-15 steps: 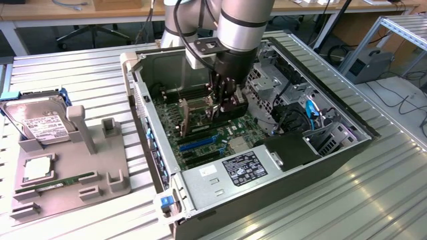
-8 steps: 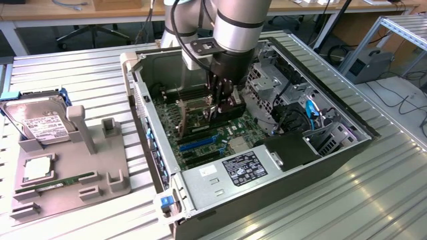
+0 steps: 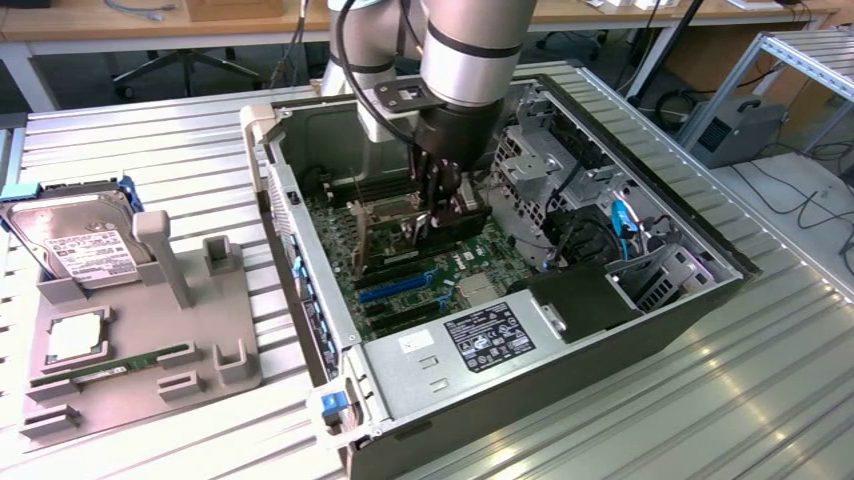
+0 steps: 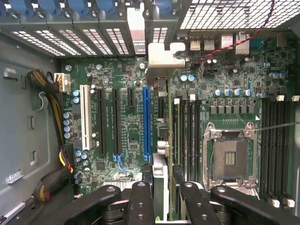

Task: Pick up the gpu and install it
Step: 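Insert the gpu into the slot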

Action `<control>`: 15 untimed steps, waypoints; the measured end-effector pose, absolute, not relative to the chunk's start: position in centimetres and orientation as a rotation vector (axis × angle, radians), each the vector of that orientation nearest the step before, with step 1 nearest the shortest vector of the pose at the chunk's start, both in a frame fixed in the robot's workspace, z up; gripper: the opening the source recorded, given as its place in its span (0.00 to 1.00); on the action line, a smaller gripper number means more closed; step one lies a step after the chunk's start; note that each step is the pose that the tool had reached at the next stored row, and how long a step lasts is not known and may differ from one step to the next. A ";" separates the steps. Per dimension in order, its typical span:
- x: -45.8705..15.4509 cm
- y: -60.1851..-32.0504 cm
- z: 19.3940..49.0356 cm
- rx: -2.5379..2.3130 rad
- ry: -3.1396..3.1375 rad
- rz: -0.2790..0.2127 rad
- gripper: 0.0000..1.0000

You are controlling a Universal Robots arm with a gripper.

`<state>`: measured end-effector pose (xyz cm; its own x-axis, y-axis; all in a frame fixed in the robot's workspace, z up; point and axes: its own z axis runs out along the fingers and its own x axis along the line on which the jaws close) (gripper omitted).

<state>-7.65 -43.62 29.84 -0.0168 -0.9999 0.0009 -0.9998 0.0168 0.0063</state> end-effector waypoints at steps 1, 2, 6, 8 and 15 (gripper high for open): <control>-7.7 -43.6 29.8 2.199 -2.236 -0.006 0.27; -7.8 -43.6 29.8 2.199 -2.236 -0.006 0.27; -8.1 -43.6 29.7 2.199 -2.236 -0.006 0.27; -8.2 -43.6 29.7 2.199 -2.237 -0.006 0.27; -8.6 -43.7 29.6 2.199 -2.236 -0.006 0.27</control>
